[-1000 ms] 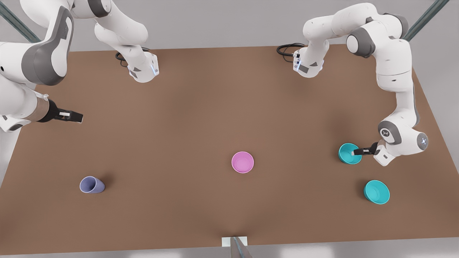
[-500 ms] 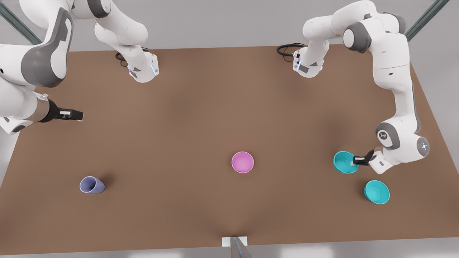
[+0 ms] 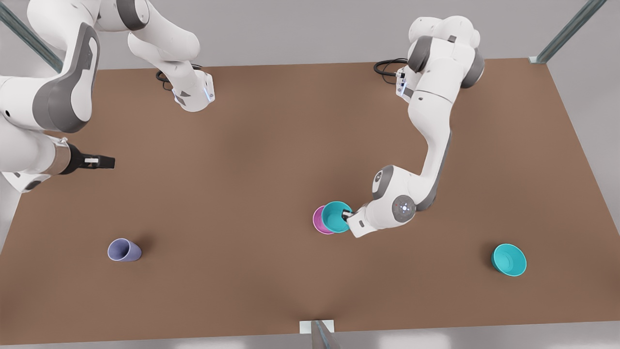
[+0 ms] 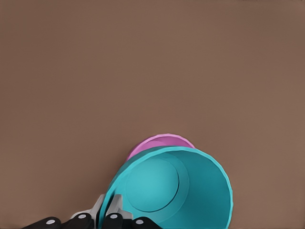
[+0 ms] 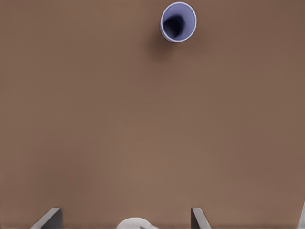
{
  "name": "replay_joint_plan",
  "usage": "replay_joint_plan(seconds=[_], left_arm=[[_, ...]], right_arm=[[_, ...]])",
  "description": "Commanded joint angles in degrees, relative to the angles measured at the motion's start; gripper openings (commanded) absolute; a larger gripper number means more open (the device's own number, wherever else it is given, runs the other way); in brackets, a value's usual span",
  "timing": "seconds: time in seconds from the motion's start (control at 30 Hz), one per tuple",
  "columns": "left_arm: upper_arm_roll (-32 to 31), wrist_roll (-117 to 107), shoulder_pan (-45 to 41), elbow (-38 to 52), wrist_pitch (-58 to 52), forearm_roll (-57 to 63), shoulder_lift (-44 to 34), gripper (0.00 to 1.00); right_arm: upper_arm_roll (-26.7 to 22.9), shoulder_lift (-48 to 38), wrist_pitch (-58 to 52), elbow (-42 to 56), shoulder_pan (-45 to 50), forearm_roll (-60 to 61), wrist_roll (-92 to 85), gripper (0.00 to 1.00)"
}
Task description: Stack the blue bowl on the pink bowl
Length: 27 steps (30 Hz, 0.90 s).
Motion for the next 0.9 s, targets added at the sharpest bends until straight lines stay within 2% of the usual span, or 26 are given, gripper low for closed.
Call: replay_joint_plan(seconds=[0.0, 0.87], left_arm=[[-0.03, -33.09, -0.38, 0.0, 2.36, -0.34, 0.57, 0.21], [-0.38, -33.97, -2.93, -0.79, 1.39, 0.19, 1.36, 0.21]], right_arm=[[-0.02, 0.07, 0.08, 0.06, 0.06, 0.02, -1.36, 1.0], [0.07, 0.68, 0.08, -0.03, 0.06, 0.28, -1.36, 1.0]])
